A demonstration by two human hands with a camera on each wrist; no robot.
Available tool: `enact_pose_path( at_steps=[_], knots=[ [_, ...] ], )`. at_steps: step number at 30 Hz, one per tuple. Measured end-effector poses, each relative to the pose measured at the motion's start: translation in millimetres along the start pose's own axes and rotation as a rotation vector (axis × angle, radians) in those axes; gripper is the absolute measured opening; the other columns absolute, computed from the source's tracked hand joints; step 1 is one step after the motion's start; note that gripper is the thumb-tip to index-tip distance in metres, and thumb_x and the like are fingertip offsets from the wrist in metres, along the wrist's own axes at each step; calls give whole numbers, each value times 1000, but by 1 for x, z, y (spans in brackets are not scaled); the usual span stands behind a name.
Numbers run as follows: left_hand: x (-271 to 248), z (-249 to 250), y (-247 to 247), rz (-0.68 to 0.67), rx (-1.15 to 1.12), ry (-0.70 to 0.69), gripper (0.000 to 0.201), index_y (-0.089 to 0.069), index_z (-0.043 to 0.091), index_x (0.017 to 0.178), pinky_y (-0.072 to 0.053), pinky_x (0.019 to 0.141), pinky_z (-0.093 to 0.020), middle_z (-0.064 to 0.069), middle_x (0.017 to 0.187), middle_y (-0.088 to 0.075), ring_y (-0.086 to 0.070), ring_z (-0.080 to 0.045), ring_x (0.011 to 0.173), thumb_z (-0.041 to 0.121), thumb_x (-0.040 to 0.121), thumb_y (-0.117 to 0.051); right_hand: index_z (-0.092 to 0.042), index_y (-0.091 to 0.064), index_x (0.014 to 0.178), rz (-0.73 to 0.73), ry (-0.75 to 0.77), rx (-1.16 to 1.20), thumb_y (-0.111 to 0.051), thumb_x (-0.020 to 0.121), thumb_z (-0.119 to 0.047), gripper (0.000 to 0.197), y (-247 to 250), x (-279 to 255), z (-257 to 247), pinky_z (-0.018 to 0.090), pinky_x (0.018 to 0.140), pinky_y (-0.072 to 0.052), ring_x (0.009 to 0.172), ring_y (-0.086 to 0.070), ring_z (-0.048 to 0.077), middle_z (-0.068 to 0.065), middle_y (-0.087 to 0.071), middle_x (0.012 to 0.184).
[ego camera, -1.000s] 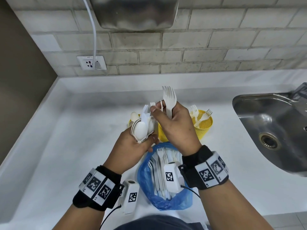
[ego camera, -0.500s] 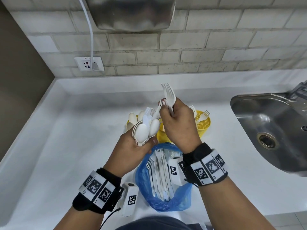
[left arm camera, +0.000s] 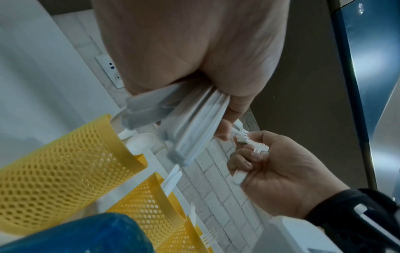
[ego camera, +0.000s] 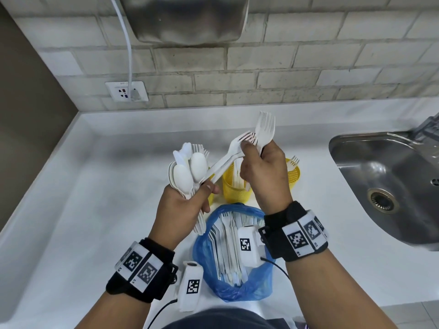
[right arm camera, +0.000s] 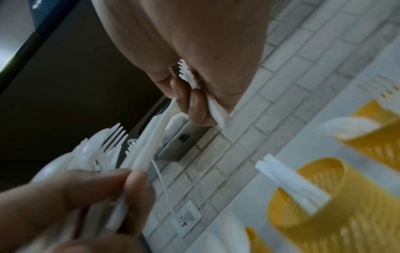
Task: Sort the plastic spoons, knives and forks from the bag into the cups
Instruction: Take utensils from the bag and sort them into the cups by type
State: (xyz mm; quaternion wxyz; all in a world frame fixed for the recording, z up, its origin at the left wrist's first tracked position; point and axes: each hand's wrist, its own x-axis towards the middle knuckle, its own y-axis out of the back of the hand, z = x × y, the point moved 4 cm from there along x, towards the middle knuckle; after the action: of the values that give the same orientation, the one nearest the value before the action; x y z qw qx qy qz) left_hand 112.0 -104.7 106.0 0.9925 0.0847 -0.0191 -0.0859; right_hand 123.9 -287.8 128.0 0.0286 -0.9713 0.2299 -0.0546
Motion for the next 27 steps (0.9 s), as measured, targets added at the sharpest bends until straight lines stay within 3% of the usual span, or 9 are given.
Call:
enact_pose_path(
  at_steps=[4,7,9,12,16,19,21,23,27],
  knots=[
    [0,5,-4,-13,-83,26,26,-76,15,81,-47,61,-28,-15,61,-60,-55,-17,56,21,102,-63,-12,-48,78,-106,-196,401,-64,100,-14,27,-20,-16,3,32,49,-23,46,-24,18,4,-25,57],
    [0,8,-8,-16,-118,21,21,-73,4,85,-48,61,-26,0,62,-65,-55,-18,56,13,101,-62,-8,-58,95,-134,-246,459,-62,102,-18,13,-28,-22,3,34,49,-27,41,-29,18,4,-30,52],
    [0,9,-8,-17,-99,9,20,-75,8,83,-50,64,-29,-3,66,-68,-57,-18,57,13,100,-63,-6,-60,99,-124,-236,431,-65,100,-21,16,-29,-21,5,36,50,-28,42,-31,21,5,-33,52],
    [-2,9,-9,-37,-67,-10,27,-75,22,77,-54,73,-38,-16,80,-73,-59,-17,59,12,99,-64,10,-55,95,-116,-217,350,-71,90,-34,47,-29,-17,10,37,52,-28,53,-32,28,17,-37,63],
    [-4,10,-12,-58,-67,2,31,-75,28,76,-55,76,-38,-16,83,-74,-60,-18,60,13,100,-63,-6,-55,90,-156,-255,387,-64,95,-41,37,-31,-21,12,32,49,-36,55,-50,27,21,-52,70],
    [-6,7,-15,-57,-39,38,25,-74,24,76,-54,72,-36,-18,69,-69,-62,-18,59,19,99,-66,-8,-55,84,-112,-253,385,-52,107,-37,37,-26,-21,9,27,47,-41,51,-55,24,9,-57,62],
    [-8,6,-15,-44,-9,44,20,-71,14,80,-54,68,-32,-14,65,-68,-62,-19,57,21,99,-66,-11,-56,80,-50,-235,455,-48,109,-32,37,-20,-17,6,34,59,-51,60,-61,22,6,-59,66],
    [-8,6,-15,-52,-13,21,16,-70,8,89,-55,65,-29,-8,75,-74,-58,-22,55,17,101,-63,-11,-56,78,-11,-212,568,-44,111,-30,39,-13,-12,0,38,70,-56,67,-66,26,8,-61,70],
    [-5,7,-11,-67,-30,-11,14,-66,9,89,-50,59,-29,-3,75,-70,-51,-20,52,14,101,-62,-13,-49,79,70,-174,645,-39,112,-32,39,6,0,-11,31,51,-44,47,-48,22,5,-46,58]
  ],
)
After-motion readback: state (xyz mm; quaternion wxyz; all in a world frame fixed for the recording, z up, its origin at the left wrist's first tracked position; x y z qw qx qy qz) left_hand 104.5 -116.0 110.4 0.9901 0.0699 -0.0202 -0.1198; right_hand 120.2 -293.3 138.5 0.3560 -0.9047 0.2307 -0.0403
